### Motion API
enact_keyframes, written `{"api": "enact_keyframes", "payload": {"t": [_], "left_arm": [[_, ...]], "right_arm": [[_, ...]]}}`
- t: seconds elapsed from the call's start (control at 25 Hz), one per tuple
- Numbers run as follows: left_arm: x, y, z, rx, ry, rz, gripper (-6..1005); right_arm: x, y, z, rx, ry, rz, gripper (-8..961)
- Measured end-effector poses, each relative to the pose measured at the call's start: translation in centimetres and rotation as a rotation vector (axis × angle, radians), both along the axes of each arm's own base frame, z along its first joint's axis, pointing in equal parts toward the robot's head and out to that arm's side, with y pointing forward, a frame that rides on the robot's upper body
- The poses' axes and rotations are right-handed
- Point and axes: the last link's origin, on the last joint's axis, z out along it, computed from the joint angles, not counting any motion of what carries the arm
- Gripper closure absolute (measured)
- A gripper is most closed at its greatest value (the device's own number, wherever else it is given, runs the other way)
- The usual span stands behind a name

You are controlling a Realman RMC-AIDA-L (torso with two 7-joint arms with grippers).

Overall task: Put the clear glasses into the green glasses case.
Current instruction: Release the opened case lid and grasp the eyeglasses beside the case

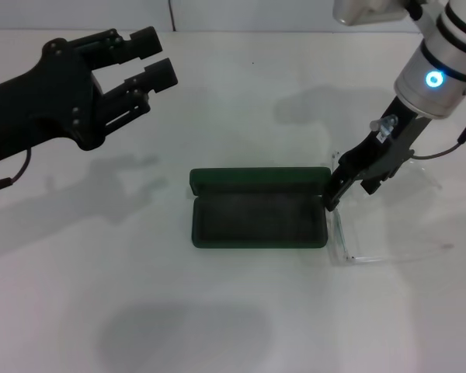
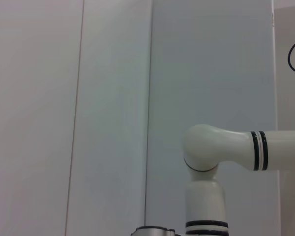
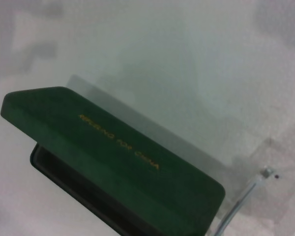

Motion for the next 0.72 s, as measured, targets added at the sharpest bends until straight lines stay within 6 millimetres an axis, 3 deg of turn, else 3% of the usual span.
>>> {"api": "enact_keyframes", "payload": {"t": [0.72], "left_arm": [[-0.14,-0.15,-0.07,-0.001,0.000,0.004,621]], "right_arm": [[0.74,-0.41,-0.65,-0.029,-0.074,-0.003,259]]}}
